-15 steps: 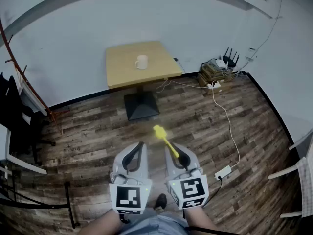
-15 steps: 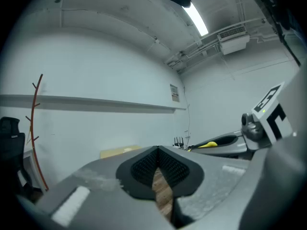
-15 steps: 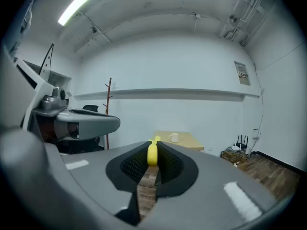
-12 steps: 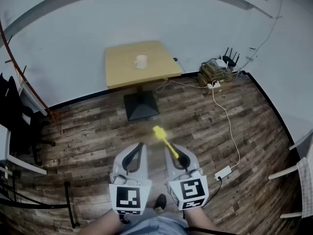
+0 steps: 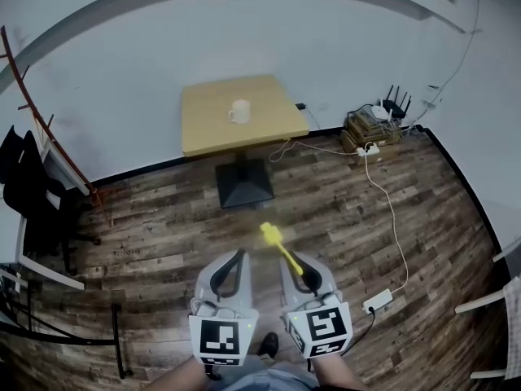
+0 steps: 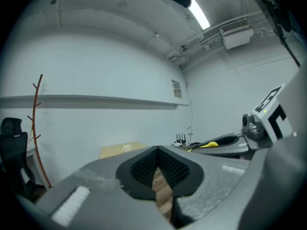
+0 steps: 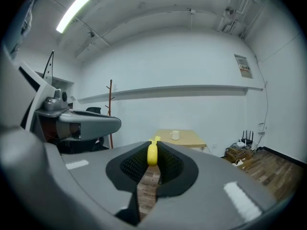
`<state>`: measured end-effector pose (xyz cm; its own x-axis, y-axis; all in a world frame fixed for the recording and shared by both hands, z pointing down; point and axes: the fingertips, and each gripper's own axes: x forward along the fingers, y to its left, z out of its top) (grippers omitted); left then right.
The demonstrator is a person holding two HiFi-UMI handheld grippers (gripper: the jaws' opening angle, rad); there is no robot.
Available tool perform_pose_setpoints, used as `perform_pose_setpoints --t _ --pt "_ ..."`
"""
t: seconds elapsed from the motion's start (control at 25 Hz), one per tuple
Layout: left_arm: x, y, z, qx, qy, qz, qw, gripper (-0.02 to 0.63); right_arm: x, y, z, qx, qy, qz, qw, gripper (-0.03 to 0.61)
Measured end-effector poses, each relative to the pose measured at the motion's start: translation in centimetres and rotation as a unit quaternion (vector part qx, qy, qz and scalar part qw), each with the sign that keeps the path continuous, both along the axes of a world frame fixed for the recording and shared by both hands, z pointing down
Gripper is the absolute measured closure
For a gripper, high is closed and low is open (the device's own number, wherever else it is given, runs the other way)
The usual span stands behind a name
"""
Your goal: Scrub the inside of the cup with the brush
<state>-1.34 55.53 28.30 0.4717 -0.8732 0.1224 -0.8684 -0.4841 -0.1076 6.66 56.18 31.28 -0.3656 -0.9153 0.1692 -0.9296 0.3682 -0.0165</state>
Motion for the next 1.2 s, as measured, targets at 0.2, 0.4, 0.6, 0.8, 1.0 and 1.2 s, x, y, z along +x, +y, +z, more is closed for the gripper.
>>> perform_pose_setpoints --t 0.2,0.4,0.6,0.8,1.0,1.2 --pt "0.3 -1.1 1.2 -0.01 -0.016 -0.001 0.9998 0.594 0.5 -1.2 0.5 -0.007 -0.017 -0.004 1.0 0.538" --pt "-0.1 -4.0 2.8 -0.027 -0.017 -0.002 0.9995 0.594 0.4 -4.0 1.8 -0.021 -0.02 -0.005 1.0 0.538" --pt "-0.7 -10.2 4.3 -0.051 0.011 -0.005 0.9986 0.594 -0.5 -10.5 2.8 -0.032 -0.024 -0.004 0.999 0.538" --pt "-2.8 -18.2 3.6 -0.044 0.022 -0.007 0.9988 0.594 -2.8 -18.6 2.2 -0.033 -0.015 -0.014 0.999 0.538" --pt "-5.8 -24.4 2.1 -0.028 0.03 -0.01 0.9991 0.594 -4.9 -25.4 0.8 -0.026 -0.006 -0.014 1.0 0.538" --pt "-7.5 -29.1 1.0 -0.016 0.044 -0.014 0.9988 0.594 -5.8 -29.9 -1.2 -0.006 0.01 -0.013 1.0 0.538"
